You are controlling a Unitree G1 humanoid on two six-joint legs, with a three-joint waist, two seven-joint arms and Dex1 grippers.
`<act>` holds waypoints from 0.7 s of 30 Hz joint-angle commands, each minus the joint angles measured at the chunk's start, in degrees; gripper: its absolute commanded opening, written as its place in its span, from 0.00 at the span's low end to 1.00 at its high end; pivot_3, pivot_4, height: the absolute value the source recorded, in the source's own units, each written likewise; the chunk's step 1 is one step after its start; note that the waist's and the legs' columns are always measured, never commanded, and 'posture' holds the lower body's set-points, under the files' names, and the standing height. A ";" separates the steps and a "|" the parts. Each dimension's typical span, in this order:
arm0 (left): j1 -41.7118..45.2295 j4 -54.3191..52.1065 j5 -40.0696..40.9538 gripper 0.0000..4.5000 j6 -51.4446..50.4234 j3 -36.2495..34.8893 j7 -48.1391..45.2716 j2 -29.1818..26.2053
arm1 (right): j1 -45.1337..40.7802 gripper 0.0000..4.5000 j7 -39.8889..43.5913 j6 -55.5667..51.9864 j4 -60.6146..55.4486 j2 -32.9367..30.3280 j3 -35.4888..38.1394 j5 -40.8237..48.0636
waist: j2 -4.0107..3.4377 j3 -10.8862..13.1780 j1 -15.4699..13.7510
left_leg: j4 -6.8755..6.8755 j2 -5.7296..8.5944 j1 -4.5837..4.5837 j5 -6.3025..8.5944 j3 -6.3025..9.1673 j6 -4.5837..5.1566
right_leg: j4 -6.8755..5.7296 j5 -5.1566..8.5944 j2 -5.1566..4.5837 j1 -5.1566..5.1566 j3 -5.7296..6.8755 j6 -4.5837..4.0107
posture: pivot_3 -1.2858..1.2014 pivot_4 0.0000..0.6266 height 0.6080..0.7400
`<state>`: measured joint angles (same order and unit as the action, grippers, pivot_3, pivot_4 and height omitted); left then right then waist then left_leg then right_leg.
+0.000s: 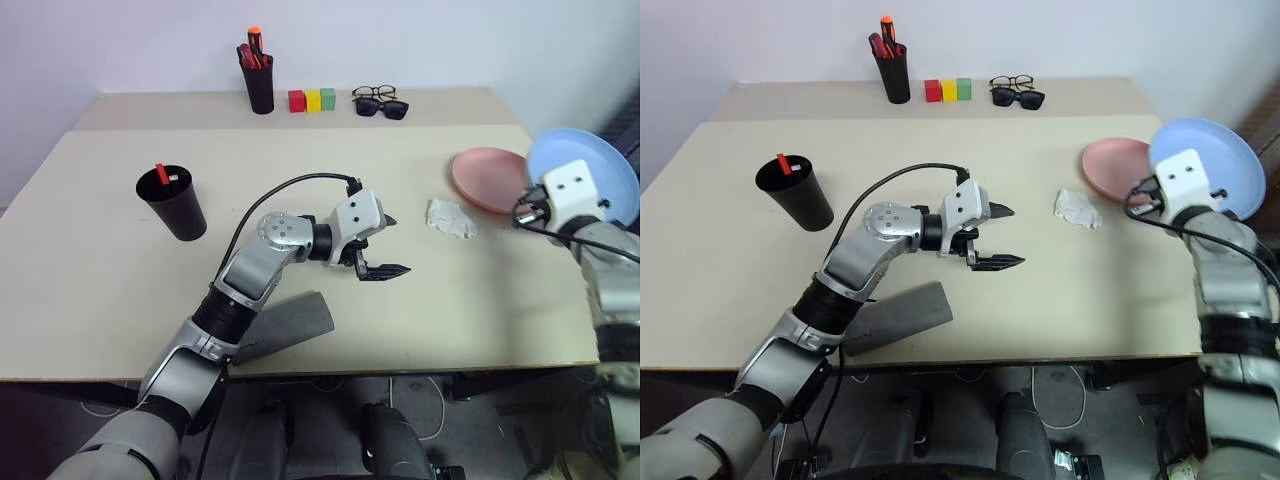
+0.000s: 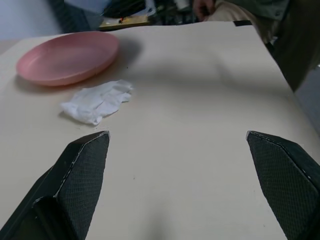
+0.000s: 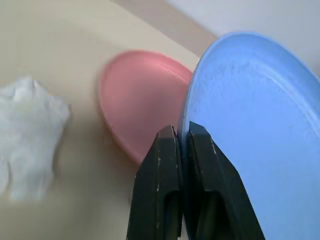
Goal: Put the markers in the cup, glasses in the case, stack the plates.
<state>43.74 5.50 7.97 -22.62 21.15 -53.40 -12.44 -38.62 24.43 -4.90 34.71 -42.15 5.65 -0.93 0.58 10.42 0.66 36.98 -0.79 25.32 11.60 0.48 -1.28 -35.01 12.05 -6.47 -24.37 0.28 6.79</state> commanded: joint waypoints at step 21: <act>-9.29 -17.37 2.13 1.00 -11.79 -4.61 8.91 -6.62 | -1.16 0.55 13.03 11.39 8.71 12.07 2.41 9.18 | -0.18 0.15 0.20 | -0.13 0.05 -0.16 -0.01 0.04 -0.01 | -0.13 -0.05 0.02 0.11 -0.08 0.25 | 0.52 0.24 1.00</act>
<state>33.99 -10.11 9.42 -34.91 17.95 -44.69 -19.14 -40.86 36.67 9.13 50.05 -30.19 7.24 6.03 0.39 10.58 0.86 36.86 -0.74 25.17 11.59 0.52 -1.29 -35.14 12.00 -6.45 -24.26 0.20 7.03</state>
